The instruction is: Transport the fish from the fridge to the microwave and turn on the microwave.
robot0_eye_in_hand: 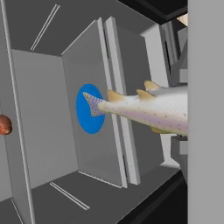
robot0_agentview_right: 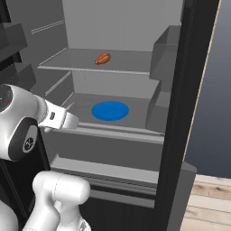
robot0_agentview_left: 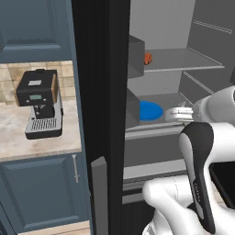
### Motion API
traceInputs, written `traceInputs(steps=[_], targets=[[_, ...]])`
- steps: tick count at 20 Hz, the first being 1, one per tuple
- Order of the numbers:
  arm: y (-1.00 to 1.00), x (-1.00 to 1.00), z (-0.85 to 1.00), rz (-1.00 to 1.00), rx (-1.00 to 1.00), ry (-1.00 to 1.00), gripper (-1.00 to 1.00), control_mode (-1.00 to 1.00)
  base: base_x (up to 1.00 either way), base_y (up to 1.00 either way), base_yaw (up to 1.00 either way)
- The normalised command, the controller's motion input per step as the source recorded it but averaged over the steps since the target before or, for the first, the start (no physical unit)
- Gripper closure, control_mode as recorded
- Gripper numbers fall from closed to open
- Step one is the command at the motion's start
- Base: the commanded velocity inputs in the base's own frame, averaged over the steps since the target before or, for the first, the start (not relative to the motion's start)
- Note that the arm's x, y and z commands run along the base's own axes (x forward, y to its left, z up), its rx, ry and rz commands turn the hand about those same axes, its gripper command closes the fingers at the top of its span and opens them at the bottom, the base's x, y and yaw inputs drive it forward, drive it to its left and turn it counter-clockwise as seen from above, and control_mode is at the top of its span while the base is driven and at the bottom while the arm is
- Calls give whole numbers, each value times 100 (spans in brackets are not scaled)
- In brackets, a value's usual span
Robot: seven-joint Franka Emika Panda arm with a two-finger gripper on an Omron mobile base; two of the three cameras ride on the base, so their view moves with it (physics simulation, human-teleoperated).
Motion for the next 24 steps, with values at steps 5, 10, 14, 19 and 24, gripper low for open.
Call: traceInputs(steps=[5, 10, 14, 19, 24], targets=[[0, 0, 0, 0, 0, 0, 100, 100, -10, 0, 0], [0, 0, 0, 0, 0, 0, 100, 100, -42, 0, 1], [0, 0, 0, 0, 0, 0, 100, 100, -36, 0, 4], [0, 0, 0, 0, 0, 0, 100, 100, -31, 0, 0], [0, 0, 0, 0, 0, 0, 100, 100, -40, 0, 1]])
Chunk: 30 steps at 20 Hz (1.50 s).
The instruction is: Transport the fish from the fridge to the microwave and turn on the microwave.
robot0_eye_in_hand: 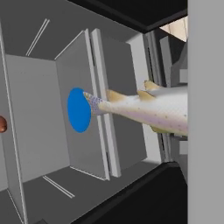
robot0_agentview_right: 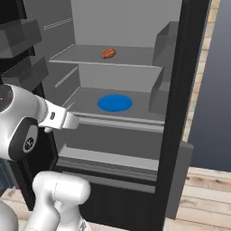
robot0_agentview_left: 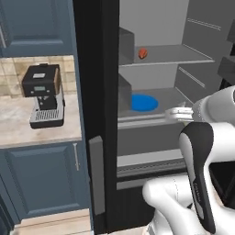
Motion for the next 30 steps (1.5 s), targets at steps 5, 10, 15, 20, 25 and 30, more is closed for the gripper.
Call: traceInputs(steps=[5, 10, 15, 20, 25, 30], targets=[[0, 0, 0, 0, 0, 0, 100, 100, -51, 0, 1], [0, 0, 0, 0, 0, 0, 100, 100, -62, 0, 2], [0, 0, 0, 0, 0, 0, 100, 100, -59, 4, 3], [0, 0, 0, 0, 0, 0, 100, 100, -51, 3, 11], [0, 0, 0, 0, 0, 0, 100, 100, -54, 0, 18], [0, 0, 0, 0, 0, 0, 100, 100, -60, 0, 27]])
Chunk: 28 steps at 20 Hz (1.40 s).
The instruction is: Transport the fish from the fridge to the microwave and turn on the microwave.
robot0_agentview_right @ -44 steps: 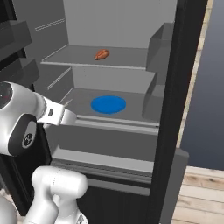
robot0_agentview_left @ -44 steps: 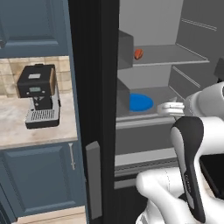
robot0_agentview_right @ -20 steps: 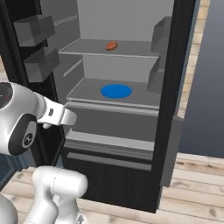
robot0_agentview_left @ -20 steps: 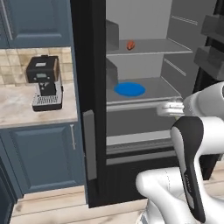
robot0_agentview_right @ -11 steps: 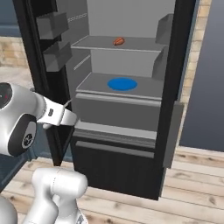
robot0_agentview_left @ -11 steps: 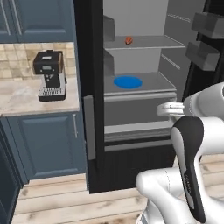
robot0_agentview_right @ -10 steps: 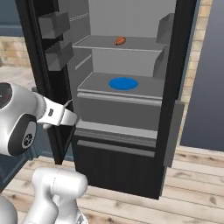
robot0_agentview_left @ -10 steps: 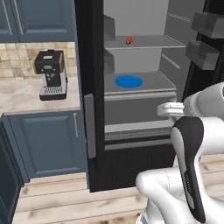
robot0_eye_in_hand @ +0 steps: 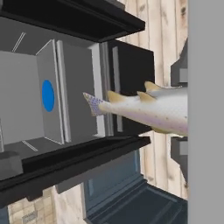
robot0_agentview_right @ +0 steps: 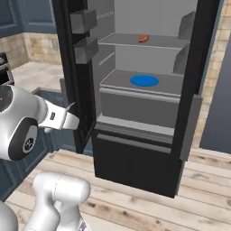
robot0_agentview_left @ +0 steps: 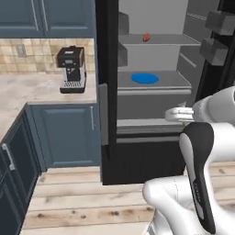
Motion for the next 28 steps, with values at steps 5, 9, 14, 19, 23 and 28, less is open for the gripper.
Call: traceInputs(steps=[5, 9, 14, 19, 23, 28], targets=[[0, 0, 0, 0, 0, 0, 100, 100, -38, 3, 35], [0, 0, 0, 0, 0, 0, 100, 100, -7, 10, 48], [0, 0, 0, 0, 0, 0, 100, 100, 0, 20, 52], [0, 0, 0, 0, 0, 0, 100, 100, 0, 21, 49], [0, 0, 0, 0, 0, 0, 100, 100, 2, 11, 46], [0, 0, 0, 0, 0, 0, 100, 100, 6, 12, 40]])
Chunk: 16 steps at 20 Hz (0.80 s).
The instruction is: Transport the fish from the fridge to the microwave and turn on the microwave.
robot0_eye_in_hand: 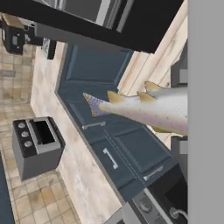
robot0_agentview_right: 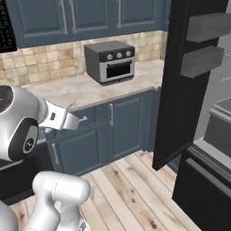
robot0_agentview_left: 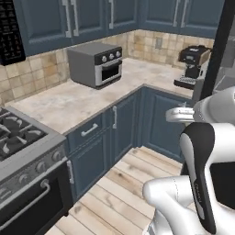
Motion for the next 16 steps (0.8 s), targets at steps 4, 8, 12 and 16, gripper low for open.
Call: traceInputs(steps=[4, 8, 12, 16], targets=[[0, 0, 0, 0, 0, 0, 100, 100, 10, 15, 36], [0, 0, 0, 0, 0, 0, 100, 100, 11, 18, 35], [0, 0, 0, 0, 0, 0, 100, 100, 8, 23, 34], [0, 0, 0, 0, 0, 0, 100, 100, 12, 23, 36]])
